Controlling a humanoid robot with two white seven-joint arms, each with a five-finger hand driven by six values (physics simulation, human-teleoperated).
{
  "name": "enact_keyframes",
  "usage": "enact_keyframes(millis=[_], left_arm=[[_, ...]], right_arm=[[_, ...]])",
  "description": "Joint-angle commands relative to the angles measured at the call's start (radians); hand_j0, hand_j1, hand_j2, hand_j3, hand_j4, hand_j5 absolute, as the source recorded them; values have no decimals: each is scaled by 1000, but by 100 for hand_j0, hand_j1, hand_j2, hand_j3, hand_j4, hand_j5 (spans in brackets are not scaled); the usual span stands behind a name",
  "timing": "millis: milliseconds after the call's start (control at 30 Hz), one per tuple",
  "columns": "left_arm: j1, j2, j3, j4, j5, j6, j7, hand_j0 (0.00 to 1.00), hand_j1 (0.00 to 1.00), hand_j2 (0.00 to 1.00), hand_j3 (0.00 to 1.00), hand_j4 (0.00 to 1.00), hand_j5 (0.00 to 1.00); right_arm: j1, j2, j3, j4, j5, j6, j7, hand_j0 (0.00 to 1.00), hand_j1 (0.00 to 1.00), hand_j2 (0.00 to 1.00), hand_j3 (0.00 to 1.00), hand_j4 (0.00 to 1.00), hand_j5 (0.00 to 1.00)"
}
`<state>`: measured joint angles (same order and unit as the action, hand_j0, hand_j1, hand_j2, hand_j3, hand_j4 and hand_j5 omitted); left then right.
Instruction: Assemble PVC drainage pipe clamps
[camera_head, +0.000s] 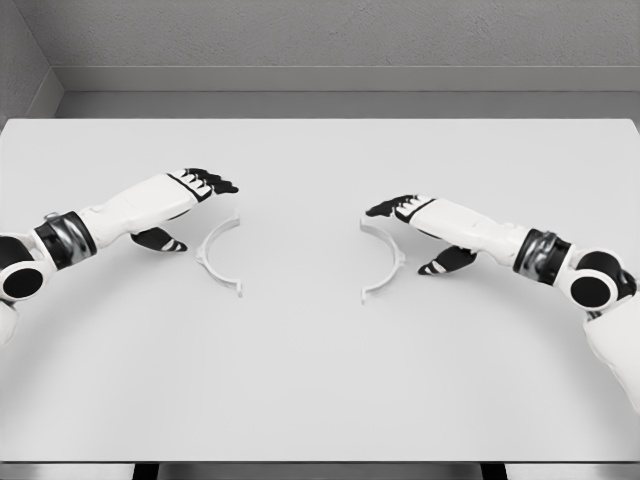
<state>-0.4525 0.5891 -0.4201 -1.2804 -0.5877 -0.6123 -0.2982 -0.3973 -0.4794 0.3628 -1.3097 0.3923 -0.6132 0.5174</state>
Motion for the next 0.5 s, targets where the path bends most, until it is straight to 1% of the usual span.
enact_keyframes(millis=[0, 200, 300, 400, 467], left_arm=[[0, 0, -2, 0, 6, 1, 1, 100, 100, 100, 100, 100, 100], [2, -2, -2, -11, 6, 1, 1, 100, 100, 100, 100, 100, 100], [2, -8, -2, -13, 6, 1, 1, 100, 100, 100, 100, 100, 100], [2, -18, -3, -13, 6, 1, 1, 100, 100, 100, 100, 100, 100], [2, -20, -2, -13, 6, 1, 1, 100, 100, 100, 100, 100, 100]], right_arm=[[0, 1, 5, 1, -9, 2, 0, 100, 100, 100, 100, 100, 100], [-12, 1, 4, -6, -12, 2, 0, 100, 100, 100, 100, 100, 100], [-21, 2, 4, 3, -10, 2, 0, 100, 100, 100, 100, 100, 100], [-32, 22, 5, 7, -9, 2, 0, 100, 100, 100, 100, 100, 100], [-34, 31, 7, 26, -6, 2, 0, 100, 100, 100, 100, 100, 100]])
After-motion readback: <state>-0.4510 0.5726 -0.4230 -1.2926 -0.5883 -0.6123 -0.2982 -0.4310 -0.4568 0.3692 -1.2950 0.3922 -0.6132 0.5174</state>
